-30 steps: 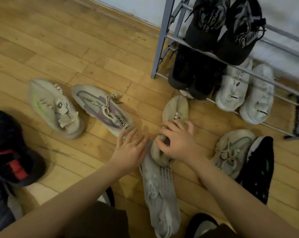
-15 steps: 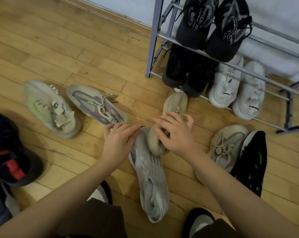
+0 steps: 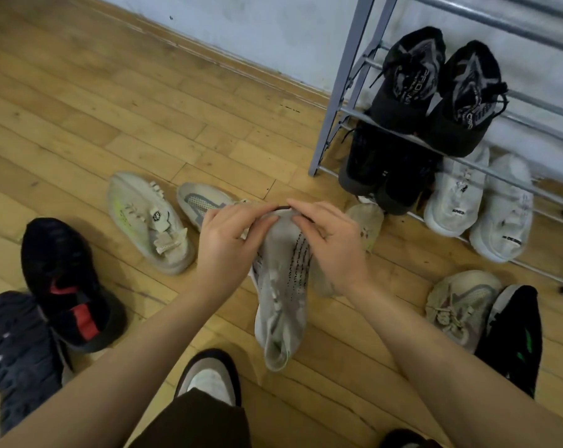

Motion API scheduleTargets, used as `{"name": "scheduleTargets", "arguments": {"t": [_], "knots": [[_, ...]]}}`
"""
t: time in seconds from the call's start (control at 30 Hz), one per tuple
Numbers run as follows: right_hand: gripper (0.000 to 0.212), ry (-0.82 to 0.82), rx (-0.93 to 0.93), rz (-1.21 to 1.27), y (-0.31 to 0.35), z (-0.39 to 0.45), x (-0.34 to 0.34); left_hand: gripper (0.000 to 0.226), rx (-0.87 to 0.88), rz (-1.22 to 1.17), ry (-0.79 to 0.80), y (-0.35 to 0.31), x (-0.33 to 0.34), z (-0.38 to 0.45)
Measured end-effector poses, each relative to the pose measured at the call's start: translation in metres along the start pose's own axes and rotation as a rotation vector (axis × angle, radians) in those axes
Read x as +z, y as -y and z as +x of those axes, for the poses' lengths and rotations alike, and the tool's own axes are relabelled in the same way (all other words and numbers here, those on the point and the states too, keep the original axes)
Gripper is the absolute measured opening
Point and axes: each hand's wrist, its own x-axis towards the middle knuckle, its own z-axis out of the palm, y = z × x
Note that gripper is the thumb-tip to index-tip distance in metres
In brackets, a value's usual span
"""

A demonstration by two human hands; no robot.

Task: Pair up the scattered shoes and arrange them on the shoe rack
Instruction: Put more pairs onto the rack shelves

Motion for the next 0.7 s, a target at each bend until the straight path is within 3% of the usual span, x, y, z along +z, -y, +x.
{"name": "scheduleTargets", "arguments": {"t": [0.37,0.5,0.6,0.7], "knots": [[0.024,-0.259,-0.119,-0.009,0.037,0.022,-0.035,0.018,0.135,-0.227,-0.109,-0.043,-0.023,0.052],[0.025,-0.321,-0.149,-0.106,0.041,0.017,-0.076,0.019,0.139,-0.299,-0.011,-0.073,-0.007,0.063],[0.026,-0.329,-0.06,-0.155,0.029,-0.008,-0.108,0.022,0.088,-0.415,0.087,-0.095,0.025,0.059],[0.026,-0.351,0.045,-0.229,0.005,-0.038,-0.134,0.026,0.144,-0.424,0.166,-0.112,0.066,0.048]]}}
